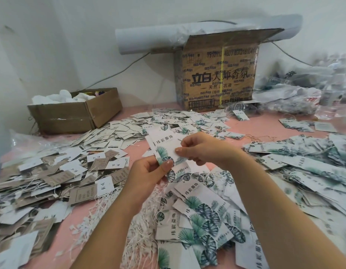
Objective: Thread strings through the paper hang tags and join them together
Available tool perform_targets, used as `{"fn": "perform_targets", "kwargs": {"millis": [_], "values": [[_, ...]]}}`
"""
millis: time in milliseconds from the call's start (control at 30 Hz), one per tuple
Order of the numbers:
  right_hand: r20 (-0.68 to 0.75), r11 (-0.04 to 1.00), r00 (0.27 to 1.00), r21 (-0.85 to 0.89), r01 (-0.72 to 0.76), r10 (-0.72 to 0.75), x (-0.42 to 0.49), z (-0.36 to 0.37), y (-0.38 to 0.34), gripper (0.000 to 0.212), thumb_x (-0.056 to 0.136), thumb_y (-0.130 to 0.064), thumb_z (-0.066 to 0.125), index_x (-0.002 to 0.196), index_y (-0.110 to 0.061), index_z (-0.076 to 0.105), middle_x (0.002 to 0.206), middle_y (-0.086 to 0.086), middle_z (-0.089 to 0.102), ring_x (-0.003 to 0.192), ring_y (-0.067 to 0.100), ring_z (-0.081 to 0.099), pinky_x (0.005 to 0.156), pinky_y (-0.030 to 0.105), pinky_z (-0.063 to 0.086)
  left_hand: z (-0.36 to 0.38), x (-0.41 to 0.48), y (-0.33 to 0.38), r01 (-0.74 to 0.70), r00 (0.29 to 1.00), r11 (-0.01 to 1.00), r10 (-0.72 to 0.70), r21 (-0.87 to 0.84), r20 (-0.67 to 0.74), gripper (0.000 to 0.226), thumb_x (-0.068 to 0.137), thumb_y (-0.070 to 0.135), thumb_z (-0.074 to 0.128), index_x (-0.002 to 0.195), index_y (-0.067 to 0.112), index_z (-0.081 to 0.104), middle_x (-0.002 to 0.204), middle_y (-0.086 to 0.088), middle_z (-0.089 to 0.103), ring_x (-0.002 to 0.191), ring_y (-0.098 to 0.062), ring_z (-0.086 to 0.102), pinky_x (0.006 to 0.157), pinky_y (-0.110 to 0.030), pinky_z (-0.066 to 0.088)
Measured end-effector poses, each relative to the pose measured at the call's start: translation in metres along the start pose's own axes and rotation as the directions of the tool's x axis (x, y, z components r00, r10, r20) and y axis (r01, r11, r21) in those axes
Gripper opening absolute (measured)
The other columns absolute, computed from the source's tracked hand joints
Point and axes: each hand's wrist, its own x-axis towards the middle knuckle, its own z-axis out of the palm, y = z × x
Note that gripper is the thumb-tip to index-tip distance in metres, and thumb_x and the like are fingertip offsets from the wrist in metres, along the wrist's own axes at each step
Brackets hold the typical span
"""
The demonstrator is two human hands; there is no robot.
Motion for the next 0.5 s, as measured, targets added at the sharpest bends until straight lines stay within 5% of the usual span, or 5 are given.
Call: {"fn": "perform_targets", "kwargs": {"millis": [167, 333, 500], "values": [[0.085, 1.000, 0.996, -0.006, 0.018, -0.017, -0.005, -0.003, -0.003, 0.035, 0.091, -0.017, 0.058, 0.062, -0.010, 0.040, 0.054, -0.002, 0.032, 0.042, 0.006, 0.029, 0.045, 0.018, 0.026, 0.001, -0.001, 0.006, 0.006, 1.000, 1.000, -0.006, -0.001, 0.002, 0.039, 0.066, 0.049, 0.061, 0.074, 0.011, 0.063, 0.052, 0.007, 0.060, 0.046, -0.003, 0.051, 0.049, -0.014, 0.044], [0.172, 0.998, 0.985, -0.055, 0.019, -0.010, -0.008, -0.004, -0.008, 0.035, 0.094, -0.015, 0.054, 0.061, -0.012, 0.042, 0.049, -0.008, 0.036, 0.041, 0.005, 0.030, 0.044, 0.016, 0.028, -0.012, 0.002, 0.015, -0.080, 0.984, 0.995, 0.069, -0.060, -0.165, 0.027, 0.076, 0.034, 0.064, 0.075, 0.007, 0.061, 0.054, 0.006, 0.060, 0.048, -0.004, 0.052, 0.047, -0.019, 0.046], [-0.003, 0.995, 0.995, 0.023, 0.097, -0.097, -0.009, -0.006, -0.010, 0.019, 0.092, 0.000, 0.052, 0.085, -0.014, 0.063, 0.060, -0.001, 0.057, 0.041, 0.004, 0.038, 0.042, 0.017, 0.031, -0.019, 0.001, 0.020, -0.098, 0.980, 0.995, 0.091, -0.030, -0.177, 0.010, 0.083, 0.018, 0.066, 0.075, 0.020, 0.072, 0.066, -0.004, 0.066, 0.048, -0.005, 0.050, 0.044, -0.018, 0.043]]}}
